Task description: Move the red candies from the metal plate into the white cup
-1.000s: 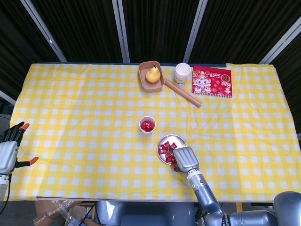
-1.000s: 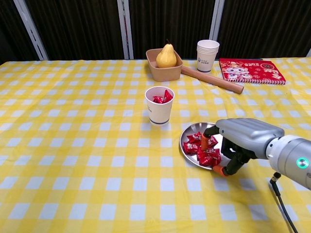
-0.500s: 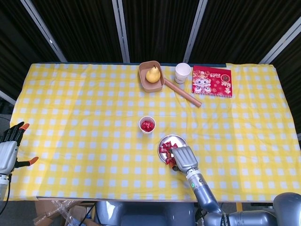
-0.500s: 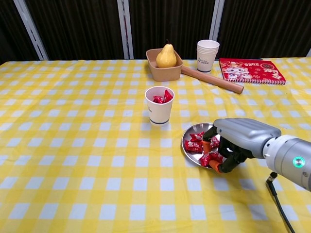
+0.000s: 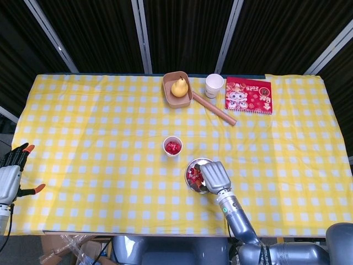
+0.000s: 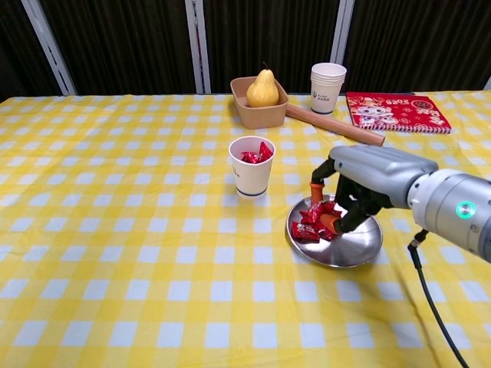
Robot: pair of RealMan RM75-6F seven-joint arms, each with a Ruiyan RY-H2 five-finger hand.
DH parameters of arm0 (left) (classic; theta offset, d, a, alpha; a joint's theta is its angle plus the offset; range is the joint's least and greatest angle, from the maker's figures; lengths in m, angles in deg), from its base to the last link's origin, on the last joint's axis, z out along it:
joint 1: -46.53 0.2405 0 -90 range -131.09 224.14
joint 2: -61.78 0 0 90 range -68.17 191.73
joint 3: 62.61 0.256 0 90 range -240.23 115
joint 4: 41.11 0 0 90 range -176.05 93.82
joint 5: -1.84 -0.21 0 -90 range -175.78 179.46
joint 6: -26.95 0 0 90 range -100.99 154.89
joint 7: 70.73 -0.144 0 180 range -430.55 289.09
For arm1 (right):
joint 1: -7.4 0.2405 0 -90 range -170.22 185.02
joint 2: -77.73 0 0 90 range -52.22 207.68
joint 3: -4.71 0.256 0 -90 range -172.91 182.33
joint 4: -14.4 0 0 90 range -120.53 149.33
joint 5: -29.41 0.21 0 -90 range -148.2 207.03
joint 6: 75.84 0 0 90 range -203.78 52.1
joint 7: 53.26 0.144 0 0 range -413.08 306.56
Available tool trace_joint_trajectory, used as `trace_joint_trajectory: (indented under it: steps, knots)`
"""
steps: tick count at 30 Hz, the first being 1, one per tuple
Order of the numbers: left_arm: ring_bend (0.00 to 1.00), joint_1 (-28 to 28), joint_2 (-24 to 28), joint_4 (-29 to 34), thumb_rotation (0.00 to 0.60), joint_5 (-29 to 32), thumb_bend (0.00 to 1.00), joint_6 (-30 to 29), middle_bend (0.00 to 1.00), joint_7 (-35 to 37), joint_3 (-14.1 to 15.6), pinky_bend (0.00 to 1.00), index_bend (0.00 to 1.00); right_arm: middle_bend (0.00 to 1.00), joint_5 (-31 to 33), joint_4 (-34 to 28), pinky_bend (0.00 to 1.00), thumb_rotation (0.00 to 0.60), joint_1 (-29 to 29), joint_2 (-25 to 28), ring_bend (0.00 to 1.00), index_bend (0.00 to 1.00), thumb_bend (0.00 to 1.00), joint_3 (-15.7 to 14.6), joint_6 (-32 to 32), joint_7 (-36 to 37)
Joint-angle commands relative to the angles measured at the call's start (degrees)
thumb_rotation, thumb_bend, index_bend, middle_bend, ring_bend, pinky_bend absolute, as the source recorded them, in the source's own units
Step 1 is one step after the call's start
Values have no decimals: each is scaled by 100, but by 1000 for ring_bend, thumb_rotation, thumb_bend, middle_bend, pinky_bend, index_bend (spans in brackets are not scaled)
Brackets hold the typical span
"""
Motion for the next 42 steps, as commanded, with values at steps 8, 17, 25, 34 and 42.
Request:
trace_joint_trajectory:
  steps: [8,17,25,34,42]
  knots:
    - [0,-20,-1,-12,600,8,15,37,0,0,-1,0,68,944,233,-319,1000,600,547,212,967,553,492,805,-66,-264]
    - [0,-55,16,0,600,76,15,137,0,35,-11,0,68,944,675,386,1000,600,1226,-246,967,553,492,1195,-380,-436]
    - [0,-77,65,45,600,137,14,231,0,128,-20,0,68,944,980,1305,1000,600,1597,-658,967,553,492,1353,-671,-200]
    - [0,-90,94,56,600,148,15,281,0,190,-14,0,68,944,1056,1920,1000,600,1838,-936,967,545,492,1304,-829,-72]
    - [0,-91,99,66,600,159,15,282,0,195,-13,0,68,944,1032,2115,1000,600,1873,-991,967,431,491,1266,-762,9]
